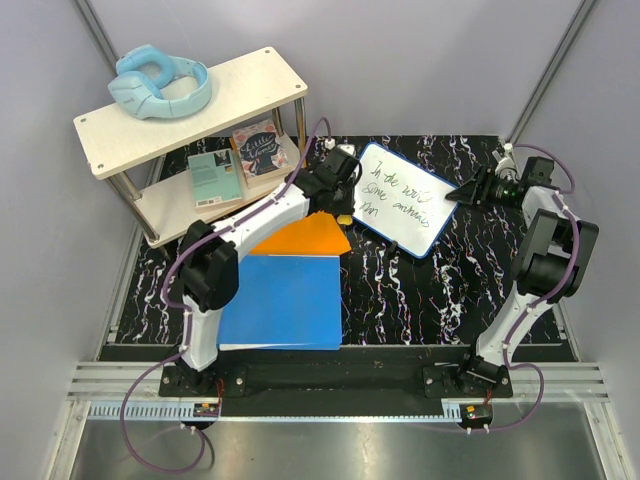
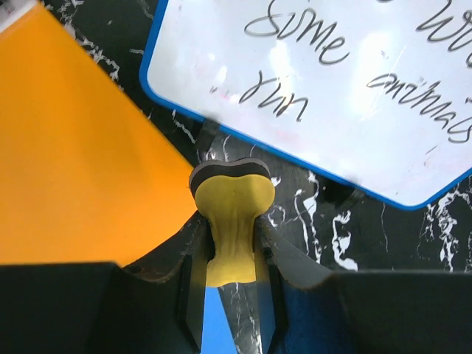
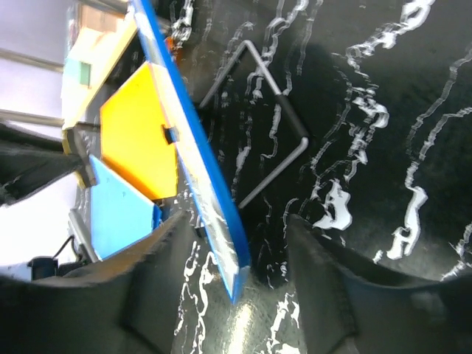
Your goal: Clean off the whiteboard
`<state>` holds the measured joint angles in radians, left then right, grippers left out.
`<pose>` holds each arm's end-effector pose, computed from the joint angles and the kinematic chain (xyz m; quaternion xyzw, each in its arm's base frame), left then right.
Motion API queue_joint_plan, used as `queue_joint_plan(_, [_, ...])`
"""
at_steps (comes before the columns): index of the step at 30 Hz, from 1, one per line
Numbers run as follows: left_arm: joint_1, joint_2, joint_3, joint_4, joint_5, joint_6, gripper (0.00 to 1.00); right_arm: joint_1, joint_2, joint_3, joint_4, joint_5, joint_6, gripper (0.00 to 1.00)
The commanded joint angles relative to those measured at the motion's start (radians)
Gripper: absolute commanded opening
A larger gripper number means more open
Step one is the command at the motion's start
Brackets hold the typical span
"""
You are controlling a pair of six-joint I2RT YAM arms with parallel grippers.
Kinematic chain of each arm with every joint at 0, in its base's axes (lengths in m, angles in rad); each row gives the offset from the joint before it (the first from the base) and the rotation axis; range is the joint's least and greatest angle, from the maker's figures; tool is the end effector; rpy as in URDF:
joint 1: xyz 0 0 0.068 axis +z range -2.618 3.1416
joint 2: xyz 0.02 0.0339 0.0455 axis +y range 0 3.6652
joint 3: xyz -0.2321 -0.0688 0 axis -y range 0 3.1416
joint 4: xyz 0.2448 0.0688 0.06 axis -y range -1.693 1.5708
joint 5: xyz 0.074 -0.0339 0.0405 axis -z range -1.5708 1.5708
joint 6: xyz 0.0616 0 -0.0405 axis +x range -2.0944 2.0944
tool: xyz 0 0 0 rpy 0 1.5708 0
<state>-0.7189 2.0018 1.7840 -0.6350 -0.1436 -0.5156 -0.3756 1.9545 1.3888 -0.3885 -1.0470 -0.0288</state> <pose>0.3503 -0.2948 0.2284 0.0697 0.9316 -0.1481 0.3246 0.3976 -0.0994 0.1627 -0.0070 0.8390 0.4139 0.3531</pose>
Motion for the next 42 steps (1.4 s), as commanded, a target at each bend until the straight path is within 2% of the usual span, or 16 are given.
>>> queue_joint_plan(1, [0.018,0.052,0.038,0.105,0.055,0.025,0.0,-0.003,-0.003,-0.004,0.062,-0.103,-0.008,0.57])
queue_joint_plan(3, [0.019,0.077,0.055,0.12,0.05,0.016,0.0,-0.002,0.006,-0.001,0.06,-0.116,-0.011,0.51])
queue_joint_plan(5, [0.019,0.097,0.075,0.124,0.03,0.016,0.0,-0.002,0.017,-0.004,0.059,-0.136,-0.017,0.34])
queue_joint_plan(9, [0.027,0.147,0.133,0.142,0.029,0.017,0.0,-0.002,0.014,-0.013,0.028,-0.14,-0.062,0.12])
queue_joint_plan(10, [0.029,0.155,0.141,0.149,0.033,0.012,0.0,-0.002,0.004,-0.017,0.02,-0.139,-0.077,0.0])
queue_joint_plan(22, [0.084,0.219,0.178,0.345,0.05,-0.084,0.0,-0.002,-0.022,-0.051,-0.092,-0.102,-0.299,0.0])
queue_joint_plan(29, [0.098,0.374,0.363,0.36,0.042,-0.107,0.0,-0.002,-0.066,-0.094,-0.102,-0.128,-0.379,0.0])
queue_joint_plan(32, [0.096,0.416,0.388,0.366,0.055,-0.124,0.0,-0.002,-0.072,-0.1,-0.102,-0.127,-0.385,0.0])
queue_joint_plan(36, [0.078,0.437,0.377,0.376,0.058,-0.08,0.0,-0.002,-0.074,-0.1,-0.107,-0.134,-0.391,0.0])
queue_joint_plan(42, [-0.003,0.42,0.31,0.428,0.058,0.064,0.0,-0.002,-0.071,-0.096,-0.119,-0.142,-0.402,0.0])
